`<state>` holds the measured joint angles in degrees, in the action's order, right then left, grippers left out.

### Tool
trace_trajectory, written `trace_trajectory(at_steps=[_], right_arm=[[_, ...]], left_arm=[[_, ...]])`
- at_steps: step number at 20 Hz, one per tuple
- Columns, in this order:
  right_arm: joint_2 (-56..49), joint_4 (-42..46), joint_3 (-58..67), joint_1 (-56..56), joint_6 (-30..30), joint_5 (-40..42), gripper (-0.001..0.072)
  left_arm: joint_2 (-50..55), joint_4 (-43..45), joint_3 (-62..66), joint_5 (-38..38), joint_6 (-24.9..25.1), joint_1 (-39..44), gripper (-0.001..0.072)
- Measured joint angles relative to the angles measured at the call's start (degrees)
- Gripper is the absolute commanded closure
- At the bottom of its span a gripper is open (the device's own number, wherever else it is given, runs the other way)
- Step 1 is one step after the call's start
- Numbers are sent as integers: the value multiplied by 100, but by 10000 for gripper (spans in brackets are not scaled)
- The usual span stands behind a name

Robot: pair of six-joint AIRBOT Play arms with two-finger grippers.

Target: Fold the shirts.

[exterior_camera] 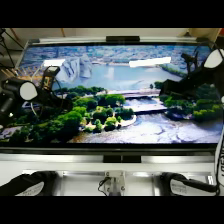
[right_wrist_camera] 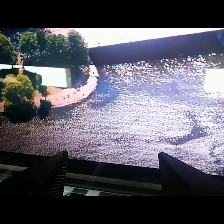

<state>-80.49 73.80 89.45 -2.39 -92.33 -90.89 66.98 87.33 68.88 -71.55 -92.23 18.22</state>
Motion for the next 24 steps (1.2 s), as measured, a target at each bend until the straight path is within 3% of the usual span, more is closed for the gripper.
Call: trace_trajectory(at_steps=[16, 24], right_arm=[[-2, 0, 0, 0, 0, 0, 43], [-4, -20, 0, 4, -2, 472, 42]], left_arm=[[0, 0, 0, 7, 0, -2, -12], [210, -356, 0, 743, -155, 0, 4]])
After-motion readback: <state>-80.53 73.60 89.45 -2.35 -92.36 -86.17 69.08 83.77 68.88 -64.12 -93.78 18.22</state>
